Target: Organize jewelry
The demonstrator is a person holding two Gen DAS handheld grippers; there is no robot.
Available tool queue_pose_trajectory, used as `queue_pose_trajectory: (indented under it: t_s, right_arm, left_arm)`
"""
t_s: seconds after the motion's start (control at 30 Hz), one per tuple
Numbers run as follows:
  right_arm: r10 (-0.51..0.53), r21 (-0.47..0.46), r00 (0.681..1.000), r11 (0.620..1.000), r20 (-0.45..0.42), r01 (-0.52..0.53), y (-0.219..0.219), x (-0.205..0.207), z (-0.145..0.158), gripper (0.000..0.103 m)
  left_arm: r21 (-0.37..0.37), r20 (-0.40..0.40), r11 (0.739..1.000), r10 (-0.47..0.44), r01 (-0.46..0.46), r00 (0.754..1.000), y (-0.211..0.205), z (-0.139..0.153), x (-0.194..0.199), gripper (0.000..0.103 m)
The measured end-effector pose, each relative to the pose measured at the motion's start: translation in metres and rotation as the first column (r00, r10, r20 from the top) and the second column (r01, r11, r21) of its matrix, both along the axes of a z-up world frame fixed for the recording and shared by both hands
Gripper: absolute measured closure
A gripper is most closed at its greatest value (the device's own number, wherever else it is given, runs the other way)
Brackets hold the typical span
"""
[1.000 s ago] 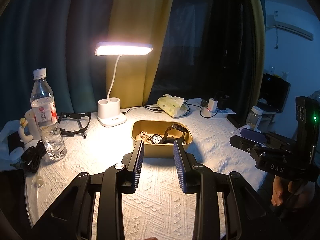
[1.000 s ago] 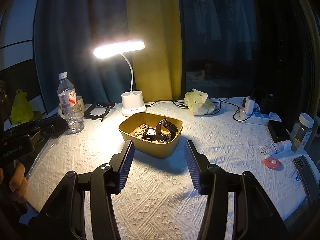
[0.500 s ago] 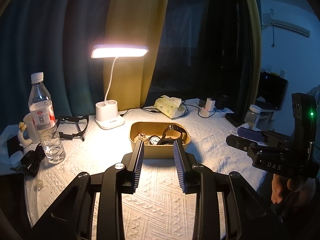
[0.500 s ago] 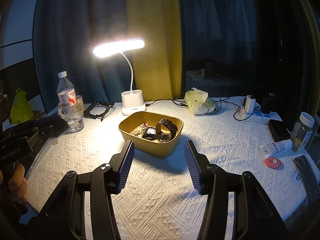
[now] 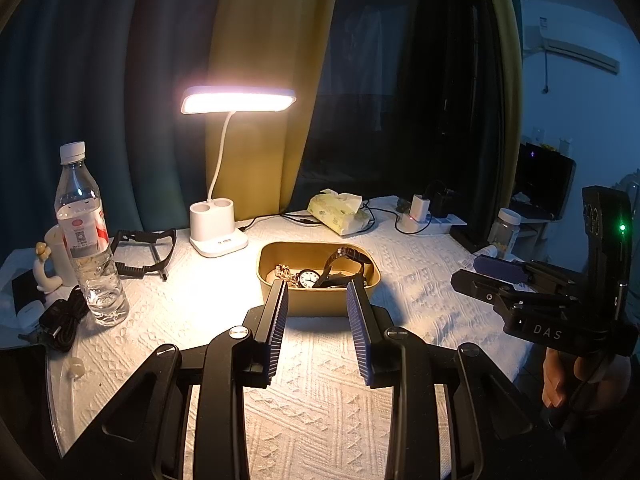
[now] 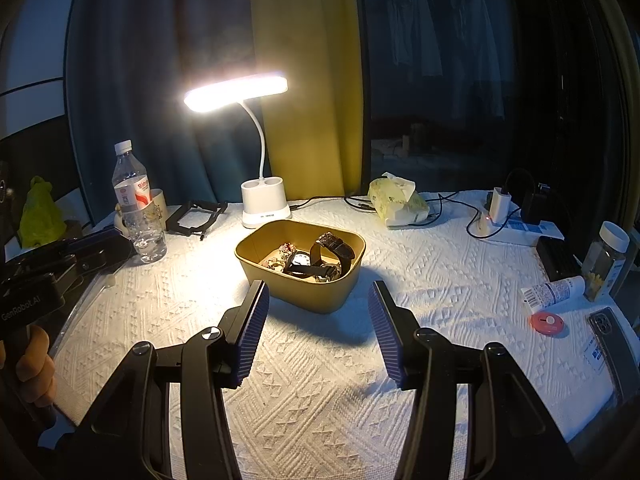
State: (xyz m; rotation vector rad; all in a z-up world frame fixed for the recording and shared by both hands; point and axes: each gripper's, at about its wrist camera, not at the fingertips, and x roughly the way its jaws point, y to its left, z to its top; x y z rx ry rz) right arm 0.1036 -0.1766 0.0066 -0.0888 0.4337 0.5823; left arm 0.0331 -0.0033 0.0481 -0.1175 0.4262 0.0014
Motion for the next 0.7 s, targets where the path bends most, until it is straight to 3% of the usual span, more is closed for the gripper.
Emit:
queue_pose_trajectory:
  t_s: [0.7]
  right_arm:
    - [0.000, -0.007, 1.000, 1.000, -0.008, 0.000, 0.0018, 0.0013, -0.0049, 0.051]
  left_arm:
    - [-0.006, -0.002, 1.000, 0.002, -0.002, 1.000, 0.0002, -0.0045, 0.0012, 0.070]
